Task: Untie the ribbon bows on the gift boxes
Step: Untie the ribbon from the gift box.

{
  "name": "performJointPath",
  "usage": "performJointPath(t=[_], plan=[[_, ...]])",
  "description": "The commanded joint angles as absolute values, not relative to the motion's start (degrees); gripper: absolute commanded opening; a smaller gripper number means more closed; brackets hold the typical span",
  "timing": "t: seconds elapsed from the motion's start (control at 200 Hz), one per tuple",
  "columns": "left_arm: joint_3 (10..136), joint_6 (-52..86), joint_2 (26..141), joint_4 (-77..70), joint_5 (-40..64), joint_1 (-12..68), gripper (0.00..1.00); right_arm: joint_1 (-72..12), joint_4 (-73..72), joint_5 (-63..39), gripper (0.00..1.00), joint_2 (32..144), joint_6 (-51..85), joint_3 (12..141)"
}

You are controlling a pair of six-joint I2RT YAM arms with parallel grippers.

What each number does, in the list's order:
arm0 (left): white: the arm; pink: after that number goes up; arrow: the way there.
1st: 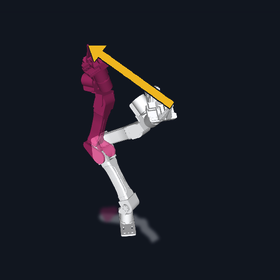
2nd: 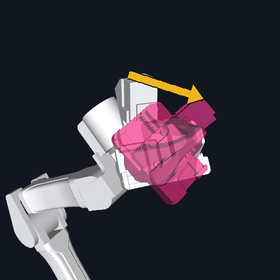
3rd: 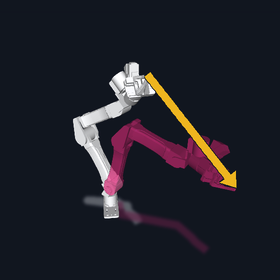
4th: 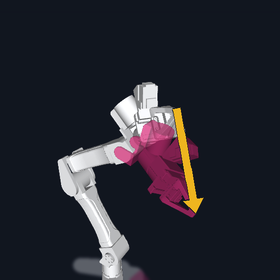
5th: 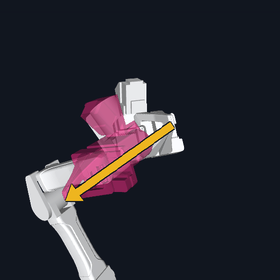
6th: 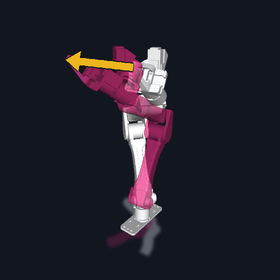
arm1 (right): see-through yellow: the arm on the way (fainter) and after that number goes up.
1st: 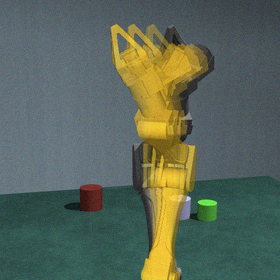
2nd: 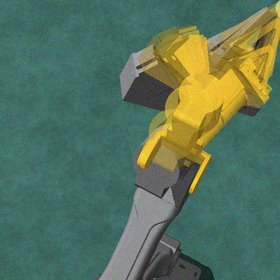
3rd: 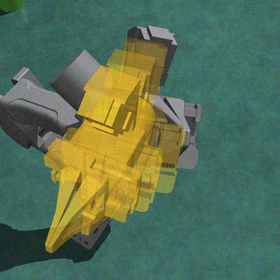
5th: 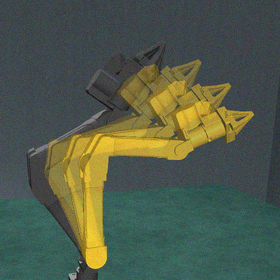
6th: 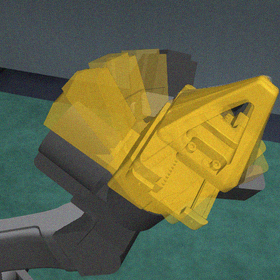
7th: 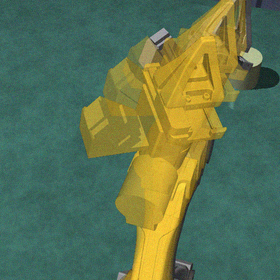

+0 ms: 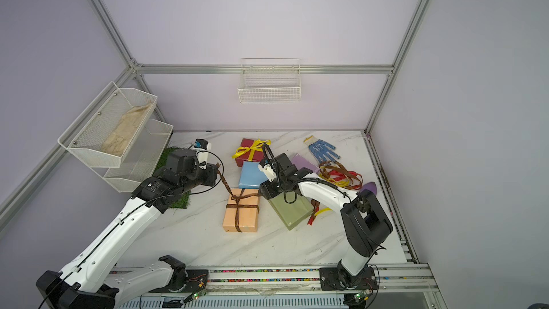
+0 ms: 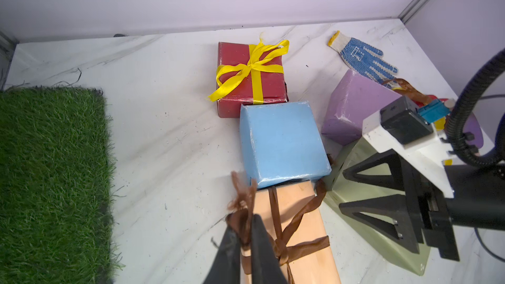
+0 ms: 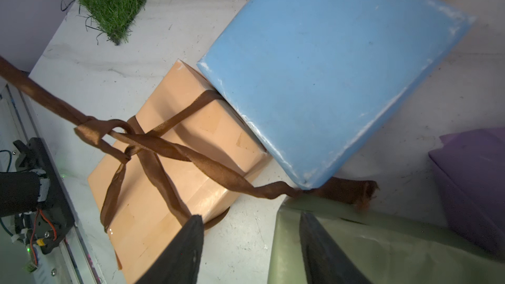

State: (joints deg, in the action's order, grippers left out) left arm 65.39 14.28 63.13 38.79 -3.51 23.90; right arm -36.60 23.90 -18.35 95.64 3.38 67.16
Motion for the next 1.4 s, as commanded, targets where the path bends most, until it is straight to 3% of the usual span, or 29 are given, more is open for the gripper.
performJointPath(t=[0.0,0.115,0.225,0.44,0.645,1.025,1.395], plan=[[64.7,14.7,63.9,38.1,0.0,23.6,0.36,-37.0,22.7,-22.6,0.47,94.9,3.7,67.7],[62.6,15.6,63.7,38.1,-0.1,23.6,0.54,-38.3,20.4,-25.1,0.4,95.4,5.0,67.5],[61.0,15.3,63.3,39.5,-1.3,23.6,0.56,-40.2,19.3,-27.0,0.35,96.6,5.3,68.3],[56.1,16.9,65.7,39.6,9.1,23.9,0.49,-43.1,13.9,-30.4,0.29,100.1,8.4,69.1],[49.8,20.0,66.6,33.4,12.0,25.8,0.48,-43.2,9.3,-29.8,0.23,100.8,11.2,67.6],[47.5,21.2,72.7,26.7,14.4,26.4,0.46,-43.1,8.4,-24.2,0.23,100.2,13.0,65.3],[47.4,21.6,74.9,26.6,13.4,26.5,0.28,-43.1,8.3,-23.5,0.23,99.8,13.2,64.2]])
